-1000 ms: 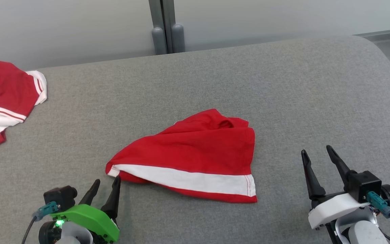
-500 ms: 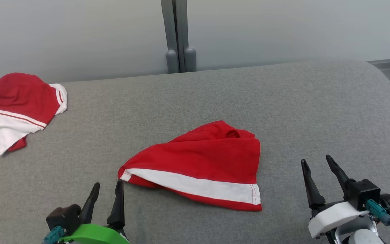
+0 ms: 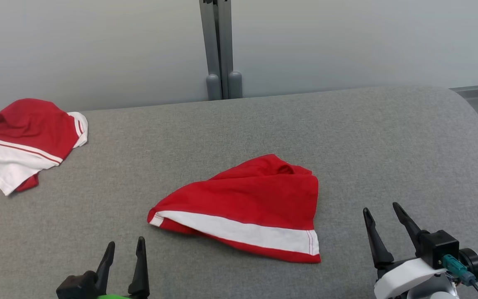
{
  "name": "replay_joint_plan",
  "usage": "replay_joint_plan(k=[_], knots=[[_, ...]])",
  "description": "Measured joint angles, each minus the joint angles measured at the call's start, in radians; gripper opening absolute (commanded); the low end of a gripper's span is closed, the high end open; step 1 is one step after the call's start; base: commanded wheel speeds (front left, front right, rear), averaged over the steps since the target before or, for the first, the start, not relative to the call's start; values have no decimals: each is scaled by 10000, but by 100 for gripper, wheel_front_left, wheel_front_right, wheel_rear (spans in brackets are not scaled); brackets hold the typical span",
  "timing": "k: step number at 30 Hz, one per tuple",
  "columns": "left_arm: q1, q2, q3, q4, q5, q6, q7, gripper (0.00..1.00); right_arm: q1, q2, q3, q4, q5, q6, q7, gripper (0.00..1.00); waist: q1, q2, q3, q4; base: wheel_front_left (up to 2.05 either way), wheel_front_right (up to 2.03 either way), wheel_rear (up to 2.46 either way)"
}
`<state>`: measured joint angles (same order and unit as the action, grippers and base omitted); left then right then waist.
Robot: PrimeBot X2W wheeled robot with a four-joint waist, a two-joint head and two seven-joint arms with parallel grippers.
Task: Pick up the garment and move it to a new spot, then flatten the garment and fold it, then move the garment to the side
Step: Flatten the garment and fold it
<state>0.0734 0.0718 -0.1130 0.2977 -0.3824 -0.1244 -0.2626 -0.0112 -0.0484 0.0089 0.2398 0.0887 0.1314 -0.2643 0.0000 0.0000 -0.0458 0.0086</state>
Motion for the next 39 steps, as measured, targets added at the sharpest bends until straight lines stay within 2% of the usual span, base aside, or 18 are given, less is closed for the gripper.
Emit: replay_joint_plan(k=[23,27,31,39], knots=[[20,-197,61,-44,282,-33,0,100,-153,-6,224,441,92,0,0,100,0,0,27,96,0,0,0],[19,-205,-73,8,307,-33,0,100,-296,8,953,1379,282,0,0,100,0,0,106,254,0,0,0],[17,-211,-148,82,307,-33,0,100,-725,8,1678,2901,309,0,0,100,0,0,203,461,0,0,0],[16,-213,-230,163,305,-35,0,100,-1871,2,2652,5227,780,0,0,100,0,0,385,950,0,0,0]])
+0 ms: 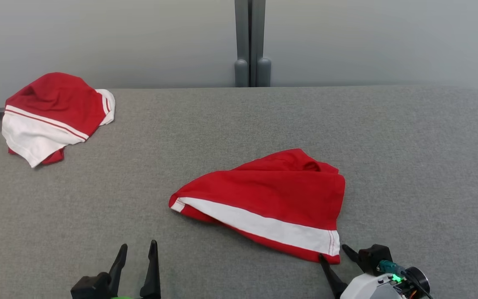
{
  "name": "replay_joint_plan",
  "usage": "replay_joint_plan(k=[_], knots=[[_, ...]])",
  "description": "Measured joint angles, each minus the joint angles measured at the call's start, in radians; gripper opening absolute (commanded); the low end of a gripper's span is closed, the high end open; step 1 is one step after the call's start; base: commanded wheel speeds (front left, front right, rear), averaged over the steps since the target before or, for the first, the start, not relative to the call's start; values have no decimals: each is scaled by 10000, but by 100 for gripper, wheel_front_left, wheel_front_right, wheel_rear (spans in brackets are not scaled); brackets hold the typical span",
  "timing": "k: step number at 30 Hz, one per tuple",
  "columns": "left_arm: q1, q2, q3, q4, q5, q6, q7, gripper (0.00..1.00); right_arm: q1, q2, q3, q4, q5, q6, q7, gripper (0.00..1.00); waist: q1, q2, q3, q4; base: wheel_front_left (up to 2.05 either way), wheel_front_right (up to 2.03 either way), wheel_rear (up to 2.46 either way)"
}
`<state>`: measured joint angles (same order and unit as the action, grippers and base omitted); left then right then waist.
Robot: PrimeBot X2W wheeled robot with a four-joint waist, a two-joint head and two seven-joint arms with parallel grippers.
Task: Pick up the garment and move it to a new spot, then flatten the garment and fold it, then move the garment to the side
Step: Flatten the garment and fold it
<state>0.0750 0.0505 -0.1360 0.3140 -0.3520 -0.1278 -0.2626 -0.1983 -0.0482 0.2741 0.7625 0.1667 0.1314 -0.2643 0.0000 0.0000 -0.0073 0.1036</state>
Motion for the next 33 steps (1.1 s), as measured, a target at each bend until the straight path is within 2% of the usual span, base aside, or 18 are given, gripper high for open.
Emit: replay_joint_plan(k=[9,23,33], knots=[[1,-2,12,4,2,0,0,100,-489,-2,366,171,451,0,0,100,0,0,187,285,0,0,0],[-2,-2,8,-4,2,0,0,100,-455,4,796,-779,727,-2,0,100,0,0,323,168,0,0,0],[-14,-4,54,0,-2,0,0,100,-51,0,871,-880,656,0,0,100,0,0,399,109,0,0,0]])
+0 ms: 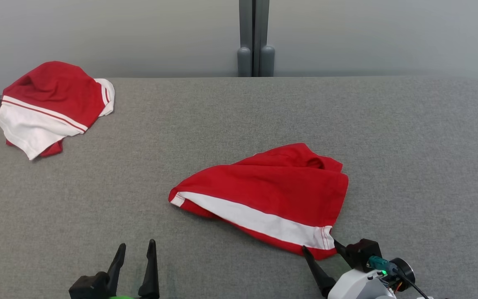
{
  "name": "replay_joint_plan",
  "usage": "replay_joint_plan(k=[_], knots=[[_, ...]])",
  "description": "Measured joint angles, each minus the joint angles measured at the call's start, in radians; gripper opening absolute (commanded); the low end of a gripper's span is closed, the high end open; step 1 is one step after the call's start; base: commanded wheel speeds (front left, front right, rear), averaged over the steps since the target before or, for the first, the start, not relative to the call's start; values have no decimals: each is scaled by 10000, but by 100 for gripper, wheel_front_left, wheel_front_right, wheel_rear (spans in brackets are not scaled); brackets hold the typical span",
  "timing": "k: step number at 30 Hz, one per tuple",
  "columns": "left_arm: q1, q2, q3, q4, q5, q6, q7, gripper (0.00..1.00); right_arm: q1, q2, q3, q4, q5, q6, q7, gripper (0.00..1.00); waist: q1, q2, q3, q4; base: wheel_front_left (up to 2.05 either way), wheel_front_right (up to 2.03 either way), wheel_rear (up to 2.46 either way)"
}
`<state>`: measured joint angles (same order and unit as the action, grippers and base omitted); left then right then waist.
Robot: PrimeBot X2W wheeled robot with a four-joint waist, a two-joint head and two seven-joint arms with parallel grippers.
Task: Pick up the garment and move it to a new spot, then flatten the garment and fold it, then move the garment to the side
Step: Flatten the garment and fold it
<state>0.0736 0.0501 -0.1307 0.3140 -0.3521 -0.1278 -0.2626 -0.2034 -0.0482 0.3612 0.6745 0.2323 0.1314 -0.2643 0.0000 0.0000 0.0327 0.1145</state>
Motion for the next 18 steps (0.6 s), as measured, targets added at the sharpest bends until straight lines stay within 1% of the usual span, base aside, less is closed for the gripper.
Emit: replay_joint_plan(k=[8,14,18], knots=[[-30,0,-10,36,0,0,0,100,-41,2,157,-92,-117,0,0,100,0,0,75,21,0,0,0],[-34,0,27,31,0,0,0,100,-38,0,-169,-355,-272,0,0,100,0,0,107,-8,0,0,0],[-58,0,6,38,0,0,0,100,-42,0,-215,-372,-382,0,0,100,0,0,128,-22,0,0,0]])
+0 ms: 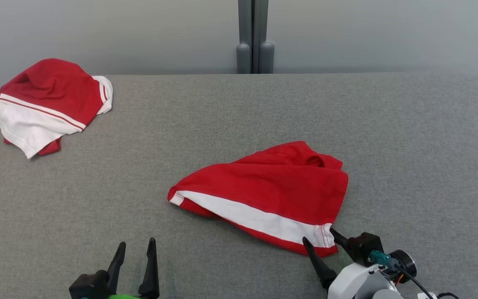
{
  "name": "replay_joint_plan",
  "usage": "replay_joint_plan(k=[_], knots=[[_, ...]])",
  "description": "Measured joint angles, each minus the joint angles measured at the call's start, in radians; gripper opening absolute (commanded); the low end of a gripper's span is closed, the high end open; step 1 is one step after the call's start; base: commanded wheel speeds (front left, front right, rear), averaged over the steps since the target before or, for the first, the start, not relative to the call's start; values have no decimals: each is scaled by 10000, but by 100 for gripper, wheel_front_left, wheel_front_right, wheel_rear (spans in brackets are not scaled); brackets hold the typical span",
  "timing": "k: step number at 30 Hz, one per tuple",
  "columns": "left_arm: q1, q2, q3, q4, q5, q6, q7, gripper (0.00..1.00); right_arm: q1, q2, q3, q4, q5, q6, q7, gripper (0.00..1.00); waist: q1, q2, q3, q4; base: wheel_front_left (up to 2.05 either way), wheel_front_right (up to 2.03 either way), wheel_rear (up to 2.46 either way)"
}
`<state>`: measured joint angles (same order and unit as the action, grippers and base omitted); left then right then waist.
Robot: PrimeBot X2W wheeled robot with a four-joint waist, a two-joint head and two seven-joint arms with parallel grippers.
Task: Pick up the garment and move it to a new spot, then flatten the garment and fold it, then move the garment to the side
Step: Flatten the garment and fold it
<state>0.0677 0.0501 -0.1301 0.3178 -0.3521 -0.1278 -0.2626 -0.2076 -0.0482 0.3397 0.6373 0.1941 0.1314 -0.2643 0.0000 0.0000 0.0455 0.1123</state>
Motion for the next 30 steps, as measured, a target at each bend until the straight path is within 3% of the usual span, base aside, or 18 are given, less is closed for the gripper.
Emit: replay_joint_plan(k=[10,30], knots=[[-67,0,8,21,-2,0,0,100,154,0,-40,-63,-96,-2,90,100,0,0,28,36,0,0,0],[-75,0,19,17,-33,-2,0,100,1147,0,-173,-1526,-301,0,800,100,0,0,59,-96,0,0,0]])
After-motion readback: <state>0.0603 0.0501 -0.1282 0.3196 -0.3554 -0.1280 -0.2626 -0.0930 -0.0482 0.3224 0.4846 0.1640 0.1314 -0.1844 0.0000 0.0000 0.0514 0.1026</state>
